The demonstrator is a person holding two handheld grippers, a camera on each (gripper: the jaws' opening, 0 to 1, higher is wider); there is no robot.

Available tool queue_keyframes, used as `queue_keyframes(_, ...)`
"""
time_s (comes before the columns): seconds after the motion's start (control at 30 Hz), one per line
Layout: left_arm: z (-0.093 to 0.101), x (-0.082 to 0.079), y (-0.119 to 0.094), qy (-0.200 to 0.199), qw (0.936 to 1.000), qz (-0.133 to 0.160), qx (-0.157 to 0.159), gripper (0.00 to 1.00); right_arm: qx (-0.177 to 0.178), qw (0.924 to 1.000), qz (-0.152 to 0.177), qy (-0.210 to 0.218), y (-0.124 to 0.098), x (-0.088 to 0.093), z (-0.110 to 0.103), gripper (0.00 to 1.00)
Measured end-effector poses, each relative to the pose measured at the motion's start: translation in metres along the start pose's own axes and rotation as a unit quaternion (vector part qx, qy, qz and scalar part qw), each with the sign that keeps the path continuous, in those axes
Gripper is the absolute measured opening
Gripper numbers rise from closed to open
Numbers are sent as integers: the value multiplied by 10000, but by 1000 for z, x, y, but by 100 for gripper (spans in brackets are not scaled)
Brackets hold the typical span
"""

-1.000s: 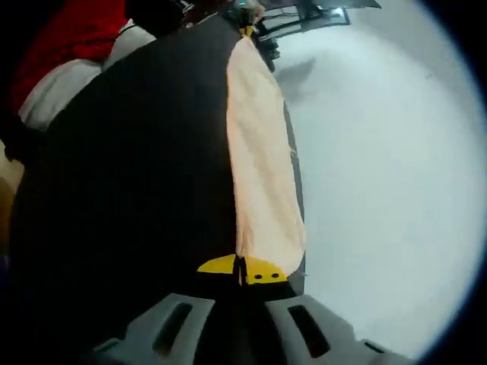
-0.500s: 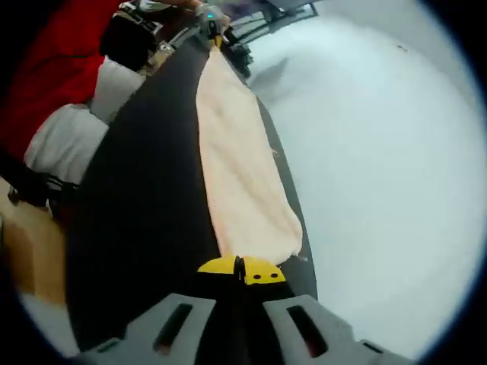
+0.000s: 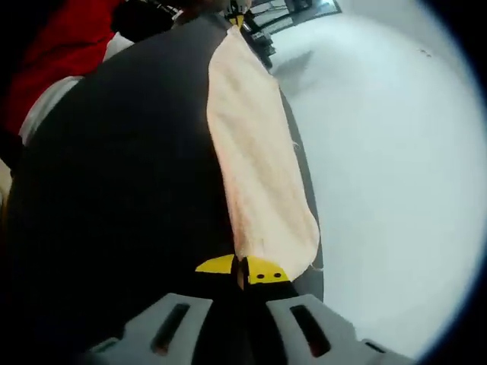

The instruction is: Fold the towel on the table until its edges align and the towel forms a compact rectangular stack.

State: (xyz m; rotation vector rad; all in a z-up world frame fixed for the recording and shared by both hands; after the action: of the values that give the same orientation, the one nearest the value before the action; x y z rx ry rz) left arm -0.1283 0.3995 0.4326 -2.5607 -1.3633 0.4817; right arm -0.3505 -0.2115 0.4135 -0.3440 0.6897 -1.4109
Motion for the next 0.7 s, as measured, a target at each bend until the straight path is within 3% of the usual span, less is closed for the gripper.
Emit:
queue_keyframes(0.07,6,3,-1,16,10000,-31,36,0,-173,9998,-95,-32,-9,-4,-4,0)
queue_keyframes(0.13,8,7,-3,-19,10000,-55,54,0,-471,9975,-106,519,-22,-6,-13,0)
queue_keyframes(0.23,5,11,-7,-194,9998,-50,73,0,-749,9930,-104,910,-46,-10,-17,0)
queue_keyframes(0.3,5,8,-12,-201,9997,-10,166,0,-948,9860,113,1365,-60,-17,-20,0)
queue_keyframes(0.37,1,7,-17,37,9998,-20,203,0,-900,9848,236,1469,-71,-20,-17,0)
queue_keyframes(0.4,-4,6,-20,4,9998,-5,194,0,-959,9806,306,1684,-74,-19,-17,0)
queue_keyframes(0.53,-21,1,-25,-378,9990,169,136,0,-911,9767,371,1909,-66,-9,-15,0)
queue_keyframes(0.6,-18,-1,-22,-372,9991,162,137,0,-1162,9636,359,2382,-56,-8,-27,9)
queue_keyframes(0.63,-15,-4,-22,-410,9989,197,112,0,-1153,9654,299,2322,-52,-8,-31,14)
queue_keyframes(0.67,-11,-8,-22,-429,9987,240,91,0,-871,9728,447,2097,-53,-11,-27,13)
queue_keyframes(0.7,-8,-10,-23,-414,9988,246,29,0,-713,9742,449,2096,-55,-13,-26,15)
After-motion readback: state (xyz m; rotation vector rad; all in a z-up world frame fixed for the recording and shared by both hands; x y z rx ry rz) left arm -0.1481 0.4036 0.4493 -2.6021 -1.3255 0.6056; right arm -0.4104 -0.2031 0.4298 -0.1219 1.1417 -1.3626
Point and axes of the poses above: the point that each gripper's makers call its tool centre point, and the gripper's own axes: y roughly forward along the fingers, z roughly to its right, x roughly out of its underside, the point moved 5 cm from there along -y, roughly backward along the fingers, and after that the axes turned 7 degrees about -x, right-handed, at the moved point
